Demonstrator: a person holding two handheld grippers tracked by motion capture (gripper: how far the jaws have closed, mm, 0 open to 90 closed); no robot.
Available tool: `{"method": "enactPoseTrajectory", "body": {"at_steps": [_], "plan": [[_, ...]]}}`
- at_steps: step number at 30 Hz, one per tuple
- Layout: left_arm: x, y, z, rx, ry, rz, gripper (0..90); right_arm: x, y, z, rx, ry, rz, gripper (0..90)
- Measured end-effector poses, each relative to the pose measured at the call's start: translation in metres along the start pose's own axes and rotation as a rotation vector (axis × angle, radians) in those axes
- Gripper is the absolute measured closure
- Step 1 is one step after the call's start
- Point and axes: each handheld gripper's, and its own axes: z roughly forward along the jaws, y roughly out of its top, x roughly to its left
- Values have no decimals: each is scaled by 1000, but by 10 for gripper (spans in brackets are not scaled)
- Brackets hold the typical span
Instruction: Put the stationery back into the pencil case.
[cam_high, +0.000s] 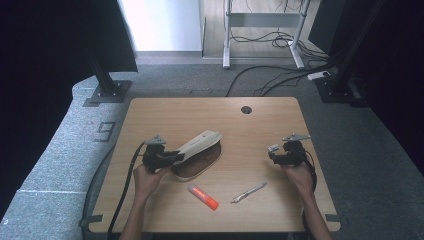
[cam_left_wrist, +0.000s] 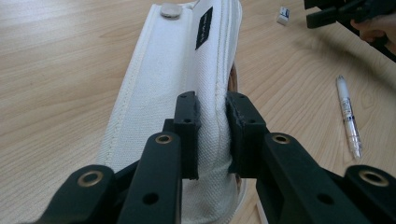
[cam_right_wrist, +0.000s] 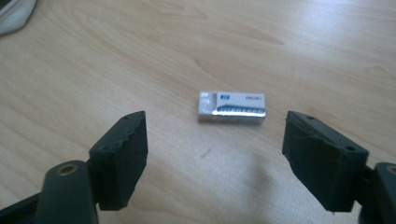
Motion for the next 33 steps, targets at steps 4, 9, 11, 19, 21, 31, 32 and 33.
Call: {"method": "enactPoseTrajectory", "body": {"at_steps": [4, 9, 11, 19, 21, 31, 32, 33], "plan": [[-1, 0, 0, 2, 0, 4, 752, -3, 4, 6, 11, 5, 1, 293], [-1, 0, 0, 4, -1, 4, 752, -5, 7, 15, 19, -1, 0, 324], [-1, 0, 0, 4, -1, 5, 751, -6, 8, 19, 21, -6, -1, 331], [-1, 0, 0, 6, -3, 6, 749, -7, 11, 28, 27, -21, -8, 392], [-1, 0, 1, 7, -3, 6, 749, -6, 11, 30, 36, -24, -17, 414], [-1, 0, 1, 8, -8, 6, 749, -7, 8, 33, 28, -33, 11, 469], [-1, 0, 1, 8, -8, 6, 748, -7, 8, 32, 31, -34, 10, 470], [-1, 0, 1, 8, -9, 6, 748, -7, 9, 31, 30, -33, 10, 470]]}}
